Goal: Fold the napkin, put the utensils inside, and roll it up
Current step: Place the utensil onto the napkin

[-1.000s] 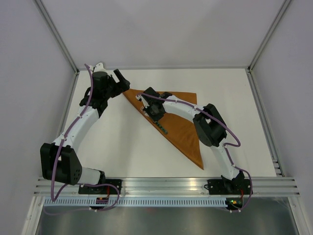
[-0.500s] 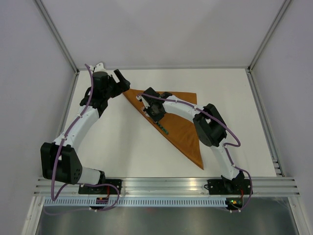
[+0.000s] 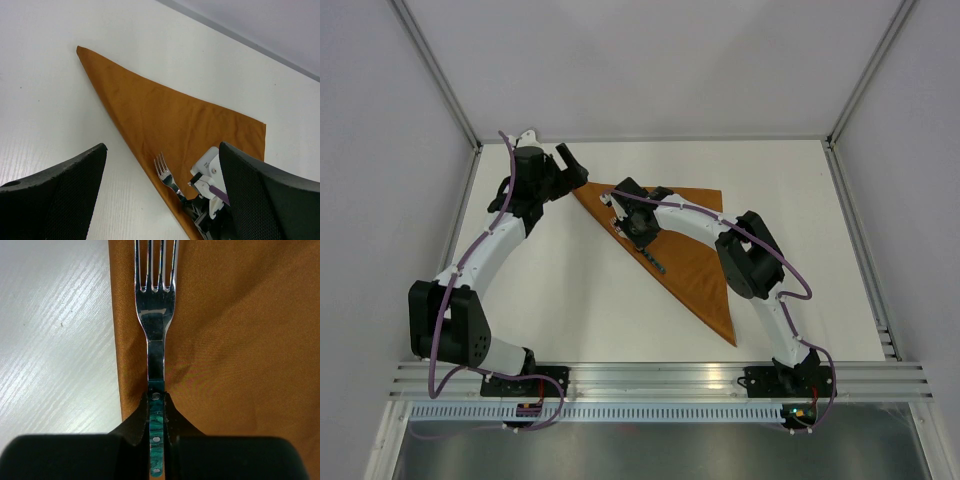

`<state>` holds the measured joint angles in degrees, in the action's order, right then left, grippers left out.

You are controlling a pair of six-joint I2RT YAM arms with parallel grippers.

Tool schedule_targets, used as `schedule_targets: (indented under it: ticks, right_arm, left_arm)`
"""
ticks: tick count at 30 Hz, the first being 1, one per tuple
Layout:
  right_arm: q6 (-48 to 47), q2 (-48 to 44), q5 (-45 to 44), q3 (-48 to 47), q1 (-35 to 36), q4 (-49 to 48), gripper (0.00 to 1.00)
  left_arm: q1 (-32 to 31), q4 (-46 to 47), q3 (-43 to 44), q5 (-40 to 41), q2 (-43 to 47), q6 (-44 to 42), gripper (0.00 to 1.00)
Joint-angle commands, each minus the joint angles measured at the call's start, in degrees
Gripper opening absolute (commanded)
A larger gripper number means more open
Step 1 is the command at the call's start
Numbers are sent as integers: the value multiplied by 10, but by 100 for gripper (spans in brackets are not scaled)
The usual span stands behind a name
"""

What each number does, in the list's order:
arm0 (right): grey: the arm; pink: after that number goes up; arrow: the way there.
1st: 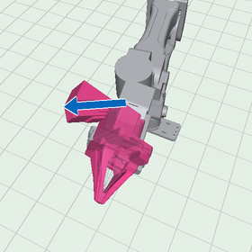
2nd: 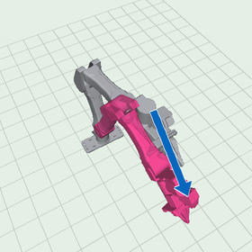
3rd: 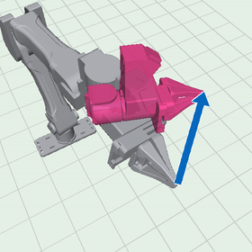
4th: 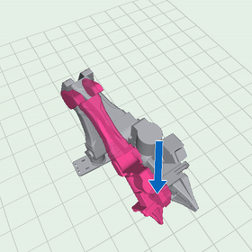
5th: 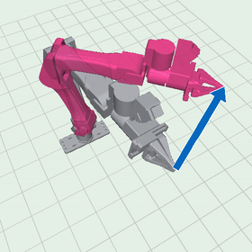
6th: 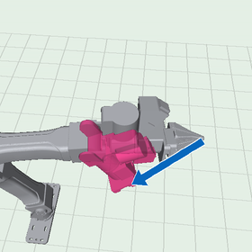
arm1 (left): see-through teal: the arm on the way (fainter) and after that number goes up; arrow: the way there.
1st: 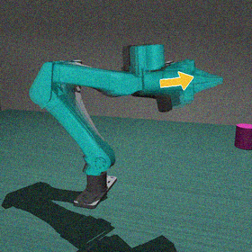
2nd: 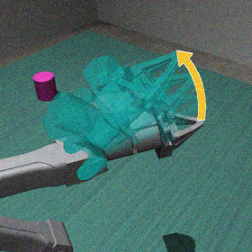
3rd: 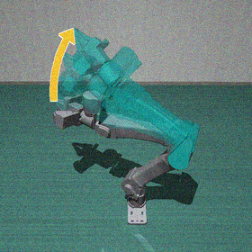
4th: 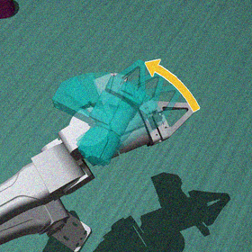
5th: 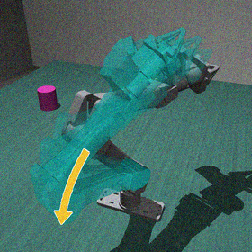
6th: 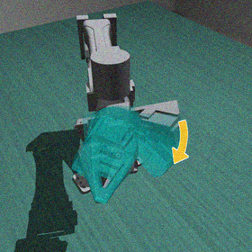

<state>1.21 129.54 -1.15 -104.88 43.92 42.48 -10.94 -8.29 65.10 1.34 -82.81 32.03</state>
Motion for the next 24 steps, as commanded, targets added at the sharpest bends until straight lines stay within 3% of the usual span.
schedule_targets:
  ticks: [1, 3, 10, 17, 20, 24]
  right_arm:
    - [1, -12, 1, 5, -3, 8, 11]
    - [2, -14, 4, 6, -3, 8, 15]
    - [-1, -36, 9, 9, -3, 7, 42]
    - [2, -69, 33, -7, -9, 14, 43]
    - [0, -111, 48, -16, -30, 14, 43]
    - [-5, -157, 64, -20, -68, 14, 43]
  left_arm:
    - [6, 23, 4, -9, -11, 0, 96]
    - [6, 25, 3, -6, -16, 2, 96]
    - [13, 40, -1, -5, -40, 7, 96]
    - [34, 70, 6, -9, -103, 8, 96]
    - [50, 79, 26, -11, -152, 9, 91]
    - [68, 118, 50, -41, -212, 14, 75]
